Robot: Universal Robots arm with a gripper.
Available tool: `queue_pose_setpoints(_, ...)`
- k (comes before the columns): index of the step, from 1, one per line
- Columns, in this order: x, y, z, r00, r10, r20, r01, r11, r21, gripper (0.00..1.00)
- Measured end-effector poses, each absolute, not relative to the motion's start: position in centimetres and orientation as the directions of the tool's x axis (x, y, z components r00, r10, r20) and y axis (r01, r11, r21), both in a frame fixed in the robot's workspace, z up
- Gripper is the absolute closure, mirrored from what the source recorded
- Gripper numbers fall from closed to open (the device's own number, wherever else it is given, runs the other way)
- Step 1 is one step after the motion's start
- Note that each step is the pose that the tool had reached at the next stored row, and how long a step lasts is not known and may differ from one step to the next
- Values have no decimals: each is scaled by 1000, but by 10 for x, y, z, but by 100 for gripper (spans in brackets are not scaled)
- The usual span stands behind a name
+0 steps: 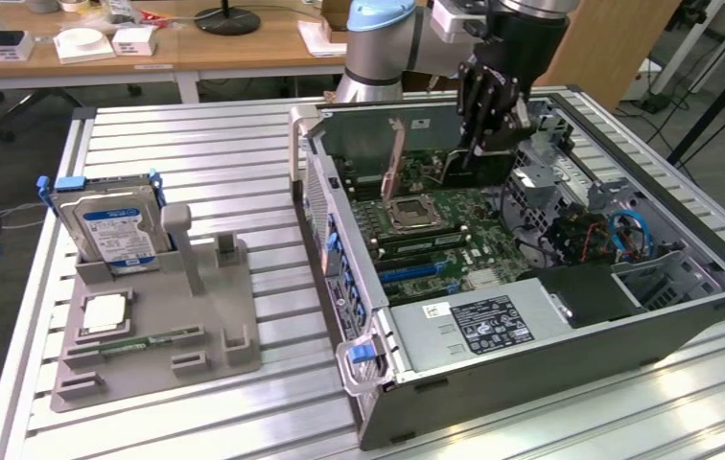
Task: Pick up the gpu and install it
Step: 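Insert the gpu into the slot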
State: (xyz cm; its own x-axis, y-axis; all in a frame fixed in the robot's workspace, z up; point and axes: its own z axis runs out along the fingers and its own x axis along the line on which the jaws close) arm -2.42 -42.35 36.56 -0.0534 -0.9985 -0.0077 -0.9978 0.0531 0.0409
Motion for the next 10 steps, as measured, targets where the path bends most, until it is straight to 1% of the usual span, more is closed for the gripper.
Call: queue_pose_setpoints(10, -24, -424, 354, -53, -999, -8, -998, 53, 26, 74)
